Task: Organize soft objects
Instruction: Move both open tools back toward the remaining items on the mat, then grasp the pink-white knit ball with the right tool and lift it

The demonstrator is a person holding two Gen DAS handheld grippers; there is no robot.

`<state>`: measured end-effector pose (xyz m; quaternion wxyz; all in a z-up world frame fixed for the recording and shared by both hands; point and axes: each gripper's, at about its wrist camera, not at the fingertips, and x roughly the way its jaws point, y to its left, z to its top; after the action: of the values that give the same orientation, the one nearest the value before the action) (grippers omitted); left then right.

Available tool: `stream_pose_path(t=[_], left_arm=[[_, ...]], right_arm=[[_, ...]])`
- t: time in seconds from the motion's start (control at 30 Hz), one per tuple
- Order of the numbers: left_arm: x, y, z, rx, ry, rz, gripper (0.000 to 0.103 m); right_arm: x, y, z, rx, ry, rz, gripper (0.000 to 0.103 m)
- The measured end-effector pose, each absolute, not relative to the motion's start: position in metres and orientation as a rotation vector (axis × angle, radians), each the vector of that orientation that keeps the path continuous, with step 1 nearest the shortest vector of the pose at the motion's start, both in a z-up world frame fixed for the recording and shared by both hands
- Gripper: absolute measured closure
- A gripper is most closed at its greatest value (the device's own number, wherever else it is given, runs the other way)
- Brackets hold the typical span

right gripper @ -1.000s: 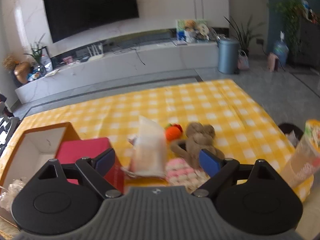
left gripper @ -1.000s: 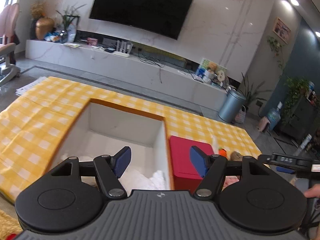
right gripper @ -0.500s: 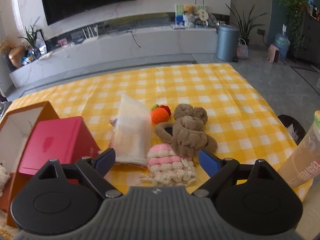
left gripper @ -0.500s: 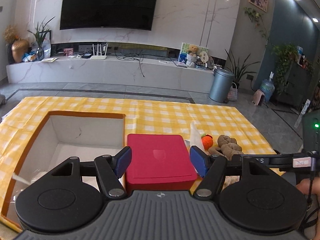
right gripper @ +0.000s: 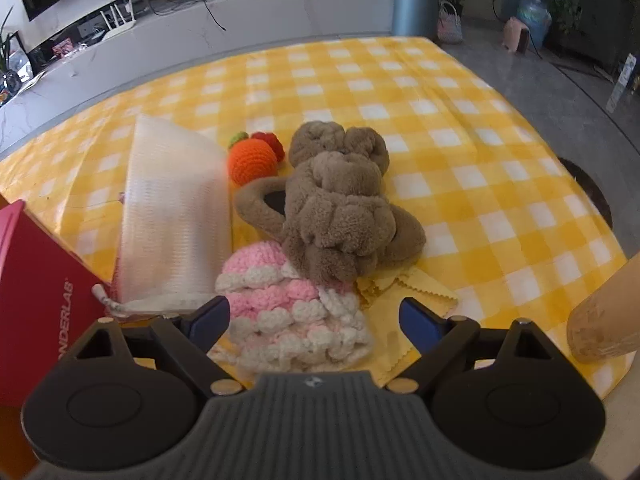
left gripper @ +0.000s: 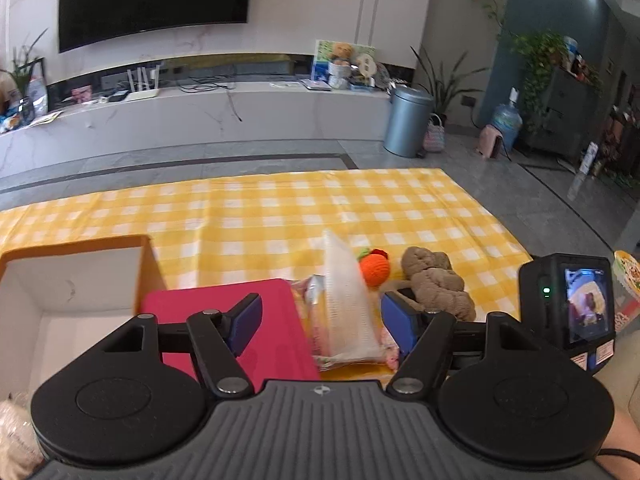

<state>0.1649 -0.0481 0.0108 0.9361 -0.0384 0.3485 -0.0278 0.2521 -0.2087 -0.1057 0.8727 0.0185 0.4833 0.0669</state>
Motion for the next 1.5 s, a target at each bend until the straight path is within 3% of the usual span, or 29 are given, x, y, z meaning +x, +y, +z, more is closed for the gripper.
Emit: stream_pose_path(t=[0.37,0.6,0.73,1.23,1.37,1.5], left_arm=[[0.153,-0.067,0.010,-0.049,0.733,-0.045,0.023],[0.145,-0.062,0.018,-0.083,0.740,-0.021,0.023],[0.138,-0.060,0.023,-0.088,0.737,-0.031,0.023],[0.144,-0.077,0.019,-0.047,0.756,-0.071,0.023],[0.140,-0.082,0.015,-0.042,0.764,-0.089,0.023],[0.129,-0.084,0.021,-0.041,0.727,-0.100,0.023]], right_arm=[[0.267,-0.216,-0.126,0.155,1.097,0.202,0.012],[0.255,-0.209,-0.122,0.092,1.053,0.237,0.042],[0.242,-0.214,-0.116,0.073,1.073,0.270,0.048],[0.222,-0.211,-0.118,-0.054,1.098,0.310,0.028],[0.220,-0.205,-0.120,-0.121,1.075,0.323,0.032],[0.216,-0.209,-0.116,-0.117,1.053,0.336,0.044]])
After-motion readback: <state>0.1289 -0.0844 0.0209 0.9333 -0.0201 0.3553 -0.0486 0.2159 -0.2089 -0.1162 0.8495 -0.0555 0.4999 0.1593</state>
